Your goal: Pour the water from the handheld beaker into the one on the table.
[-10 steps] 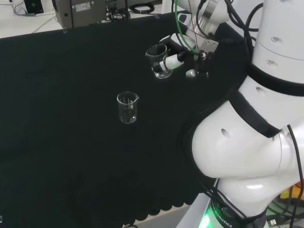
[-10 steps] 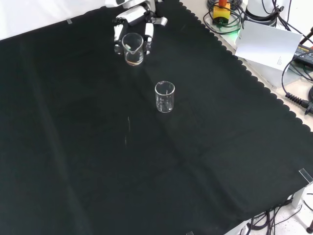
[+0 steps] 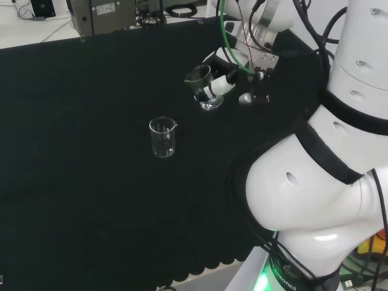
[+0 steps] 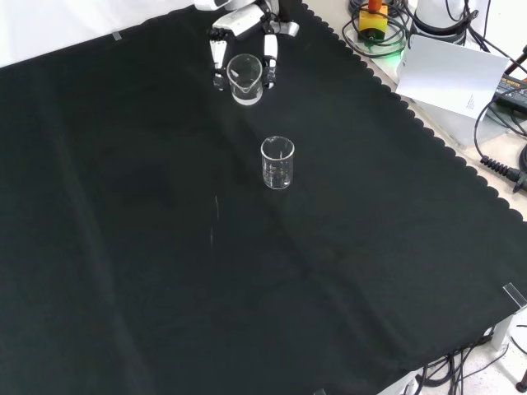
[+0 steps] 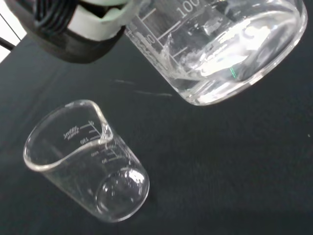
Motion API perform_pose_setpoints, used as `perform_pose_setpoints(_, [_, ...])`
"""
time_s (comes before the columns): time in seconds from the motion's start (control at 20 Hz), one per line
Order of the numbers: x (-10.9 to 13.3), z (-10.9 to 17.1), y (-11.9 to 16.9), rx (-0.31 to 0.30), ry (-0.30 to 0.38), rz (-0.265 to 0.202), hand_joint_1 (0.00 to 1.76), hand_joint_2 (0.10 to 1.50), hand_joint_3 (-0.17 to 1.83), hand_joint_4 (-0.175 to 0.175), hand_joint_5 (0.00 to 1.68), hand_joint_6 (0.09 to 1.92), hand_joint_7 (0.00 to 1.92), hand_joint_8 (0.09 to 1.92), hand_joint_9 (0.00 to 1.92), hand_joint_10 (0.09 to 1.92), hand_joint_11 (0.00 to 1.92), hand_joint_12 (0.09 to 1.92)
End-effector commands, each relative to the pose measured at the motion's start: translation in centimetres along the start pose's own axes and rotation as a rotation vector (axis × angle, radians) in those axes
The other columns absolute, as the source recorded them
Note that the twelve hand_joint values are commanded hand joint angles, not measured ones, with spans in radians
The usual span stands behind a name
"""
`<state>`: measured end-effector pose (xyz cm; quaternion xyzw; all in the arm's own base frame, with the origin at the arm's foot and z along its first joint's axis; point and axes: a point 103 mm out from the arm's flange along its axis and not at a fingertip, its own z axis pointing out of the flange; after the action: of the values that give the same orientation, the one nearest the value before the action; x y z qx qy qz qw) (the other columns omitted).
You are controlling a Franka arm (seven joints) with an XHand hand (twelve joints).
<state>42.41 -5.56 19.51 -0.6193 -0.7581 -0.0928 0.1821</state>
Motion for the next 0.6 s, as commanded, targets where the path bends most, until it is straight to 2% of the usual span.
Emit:
perform_pose_setpoints(0.05, [4.4,1.4,-1.3,0.083,-0.085,-0.039,1.32,1.01,-0.17,-0.112,1.49,0.09,1.51,0.28,1.59,0.49,1.33,0.82])
perform_pose_setpoints(0.35, [5.3,1.7,-0.2,0.153,-0.161,-0.047,1.32,1.01,-0.17,-0.116,1.49,0.09,1.51,0.28,1.58,0.52,1.33,0.82])
perform_pose_setpoints(0.6, [5.6,1.8,0.5,0.216,-0.249,-0.021,1.32,1.01,-0.17,-0.124,1.48,0.09,1.52,0.28,1.59,0.53,1.33,0.83])
